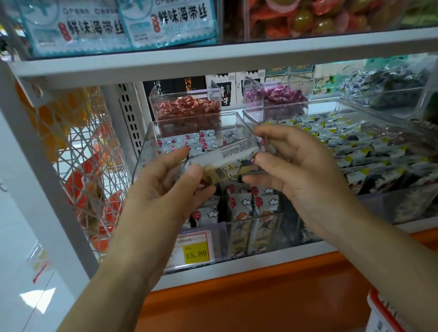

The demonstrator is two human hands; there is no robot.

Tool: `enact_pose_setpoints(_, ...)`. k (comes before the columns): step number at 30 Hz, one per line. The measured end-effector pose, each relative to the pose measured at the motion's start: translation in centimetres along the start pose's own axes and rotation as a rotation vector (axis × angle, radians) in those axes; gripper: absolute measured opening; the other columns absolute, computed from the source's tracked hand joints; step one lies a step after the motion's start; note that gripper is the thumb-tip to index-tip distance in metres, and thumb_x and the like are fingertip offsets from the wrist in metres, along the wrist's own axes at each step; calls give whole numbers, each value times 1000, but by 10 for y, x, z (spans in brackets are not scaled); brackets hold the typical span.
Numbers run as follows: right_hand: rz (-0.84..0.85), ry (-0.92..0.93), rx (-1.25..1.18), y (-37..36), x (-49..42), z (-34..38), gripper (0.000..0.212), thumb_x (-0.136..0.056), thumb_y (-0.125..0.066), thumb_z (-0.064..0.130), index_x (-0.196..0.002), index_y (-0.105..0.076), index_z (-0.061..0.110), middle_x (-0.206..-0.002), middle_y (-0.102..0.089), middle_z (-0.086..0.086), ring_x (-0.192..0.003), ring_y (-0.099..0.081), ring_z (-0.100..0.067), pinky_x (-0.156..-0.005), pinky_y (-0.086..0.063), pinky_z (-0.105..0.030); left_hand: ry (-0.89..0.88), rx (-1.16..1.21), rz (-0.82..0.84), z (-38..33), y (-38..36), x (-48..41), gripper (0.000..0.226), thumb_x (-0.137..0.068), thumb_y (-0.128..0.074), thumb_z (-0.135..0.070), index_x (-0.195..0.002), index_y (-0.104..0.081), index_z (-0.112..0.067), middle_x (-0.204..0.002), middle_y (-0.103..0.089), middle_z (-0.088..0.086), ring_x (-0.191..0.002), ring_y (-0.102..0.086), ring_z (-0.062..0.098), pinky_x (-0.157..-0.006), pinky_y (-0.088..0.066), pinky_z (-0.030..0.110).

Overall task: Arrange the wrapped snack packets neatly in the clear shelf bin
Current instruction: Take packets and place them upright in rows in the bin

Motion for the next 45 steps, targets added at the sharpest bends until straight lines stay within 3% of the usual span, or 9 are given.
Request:
enact_pose_setpoints(4,58,-78,-92,-7,1,-7,19,-80,-61,-1,-97,-60,8,-103,-61,-22,-90,-66,-31,-68,-57,-30,-20,-62,-43,-1,4,0,45,-73,-62,-22,-118,-59,-16,-100,-72,-3,-93,-70,14,-75,-54,18)
enact_pose_setpoints(11,-6,-71,87,-2,4,-9,5,-83,-66,13,-82,-71,13,-82,-67,0,-78,-68,-16,-61,-57,-27,-154,-345,34,-15,-15,5,46,-80,-64,-7,-120,-55,-30,-109,-67,-12,-105,-63,8,-90,-52,26)
enact_pose_setpoints(18,-147,-25,218,13,5,-2,24,-83,-67,21,-61,-65,11,-70,-65,-13,-73,-66,-30,-64,-58,-47,-283,-480,119,-21,-32,10,56,-82,-63,2,-114,-52,-42,-99,-61,-18,-102,-59,-1,-81,-48,11)
enact_pose_setpoints(22,-142,-55,106,12,7,-3,22,-84,-67,14,-63,-66,6,-60,-67,-3,-57,-67,-19,-49,-55,-29,-391,-669,166,-29,-42,16,46,-87,-58,-7,-108,-52,-47,-108,-56,-23,-105,-55,-3,-82,-48,13)
enact_pose_setpoints(27,-105,-80,85,10,5,-10,17,-84,-65,17,-71,-70,9,-66,-68,-3,-64,-68,-21,-55,-59,-33,-444,-824,129,-31,-43,18,43,-89,-55,-10,-116,-50,-43,-109,-53,-28,-104,-48,-12,-87,-42,8)
enact_pose_setpoints(32,-9,-108,-16,1,2,-14,11,-85,-63,11,-93,-72,12,-86,-69,-2,-80,-70,-16,-65,-58,-26,-334,-717,53,-22,-24,11,40,-90,-54,-16,-116,-50,-47,-107,-58,-22,-92,-59,-8,-76,-44,4)
enact_pose_setpoints(35,92,-94,-5,-8,1,-14,32,-82,-65,-1,-107,-66,18,-103,-66,-8,-89,-70,-21,-73,-57,-28,-263,-620,0,-17,-10,5,39,-91,-53,-16,-124,-55,-37,-108,-61,-21,-89,-65,-6,-77,-49,8)
enact_pose_setpoints(41,57,2,211,-6,-5,1,22,-81,-67,11,-99,-62,22,-91,-68,-12,-67,-70,-16,-57,-56,-21,-222,-658,-46,-15,-4,1,39,-94,-45,-29,-132,-49,-35,-89,-66,-20,-78,-63,5,-69,-54,23)
enact_pose_setpoints(45,-94,123,308,6,-25,20,7,-83,-67,11,-88,-63,14,-73,-69,-5,-55,-67,-14,-49,-55,-21,-298,-927,-101,-26,-4,-11,46,-96,-42,-33,-141,-39,-25,-133,-50,-7,-115,-46,2,-94,-38,17)
Point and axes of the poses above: each hand's wrist, its own x-axis away from the middle knuckle, its own y-axis out of the back of the hand, z = x × y, the point moved 10 cm from there along -x, towards the middle knuckle
